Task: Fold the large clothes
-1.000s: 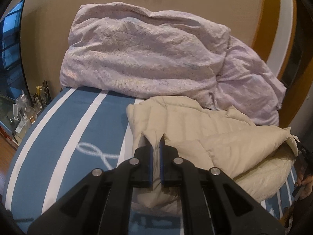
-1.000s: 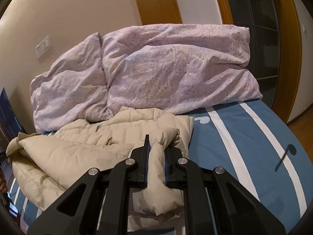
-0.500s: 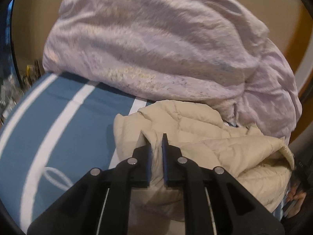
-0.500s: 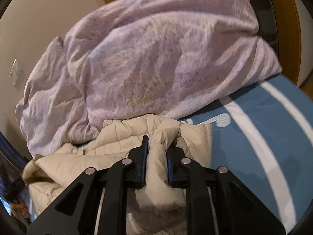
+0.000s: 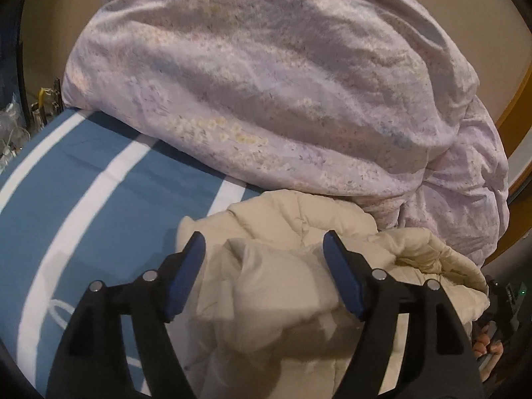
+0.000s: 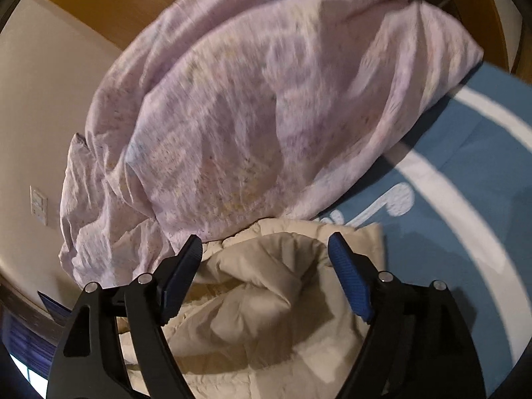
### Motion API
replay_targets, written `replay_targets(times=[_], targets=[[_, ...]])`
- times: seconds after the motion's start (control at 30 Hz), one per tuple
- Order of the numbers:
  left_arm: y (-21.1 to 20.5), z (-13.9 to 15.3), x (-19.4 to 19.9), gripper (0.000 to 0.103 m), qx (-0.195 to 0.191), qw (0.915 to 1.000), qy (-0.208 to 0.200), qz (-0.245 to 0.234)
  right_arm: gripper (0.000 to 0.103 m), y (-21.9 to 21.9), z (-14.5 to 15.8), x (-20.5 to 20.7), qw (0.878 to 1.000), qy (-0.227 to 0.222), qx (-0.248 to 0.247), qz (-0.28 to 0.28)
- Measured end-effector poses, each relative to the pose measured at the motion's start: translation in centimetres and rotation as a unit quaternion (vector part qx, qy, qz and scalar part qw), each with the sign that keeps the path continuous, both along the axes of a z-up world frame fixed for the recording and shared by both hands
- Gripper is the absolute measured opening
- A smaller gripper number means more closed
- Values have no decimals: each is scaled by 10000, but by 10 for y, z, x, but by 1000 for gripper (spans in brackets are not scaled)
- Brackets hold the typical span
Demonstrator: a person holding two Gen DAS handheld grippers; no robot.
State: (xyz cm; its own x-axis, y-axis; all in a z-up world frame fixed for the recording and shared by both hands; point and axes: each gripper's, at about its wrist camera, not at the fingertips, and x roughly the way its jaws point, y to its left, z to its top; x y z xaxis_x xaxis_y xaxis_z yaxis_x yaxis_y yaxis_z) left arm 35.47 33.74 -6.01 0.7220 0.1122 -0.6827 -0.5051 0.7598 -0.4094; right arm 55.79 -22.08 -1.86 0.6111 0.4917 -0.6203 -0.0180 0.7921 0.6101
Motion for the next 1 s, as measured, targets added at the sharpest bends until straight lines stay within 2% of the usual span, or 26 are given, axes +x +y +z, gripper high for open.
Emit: replay_targets(times=[0.2, 0.43, 0.63, 0.77, 0.87, 1.0], targets=[[-7, 17, -31, 80, 99, 9999, -111, -18, 79, -13, 15, -28, 9998, -140, -108, -4], [-35, 31, -58, 86, 551, 9981, -155, -237, 79, 16, 23, -56, 9934, -360, -981, 482], [-70, 21, -37, 86, 993, 9937, 140, -503, 79, 53, 15, -56, 9827, -532, -1600, 767], [-78, 25, -17, 86, 1293, 9903, 229, -446, 79, 79, 10, -48, 9714, -705, -2107, 833], [-84, 24, -1, 86, 1619, 9856, 330, -360, 79, 98, 0, -37, 9560, -856, -2686, 816], [-87, 10, 19, 86, 2170, 9740, 601, -266, 79, 102, -22, -25, 9460, -730, -3076, 711]])
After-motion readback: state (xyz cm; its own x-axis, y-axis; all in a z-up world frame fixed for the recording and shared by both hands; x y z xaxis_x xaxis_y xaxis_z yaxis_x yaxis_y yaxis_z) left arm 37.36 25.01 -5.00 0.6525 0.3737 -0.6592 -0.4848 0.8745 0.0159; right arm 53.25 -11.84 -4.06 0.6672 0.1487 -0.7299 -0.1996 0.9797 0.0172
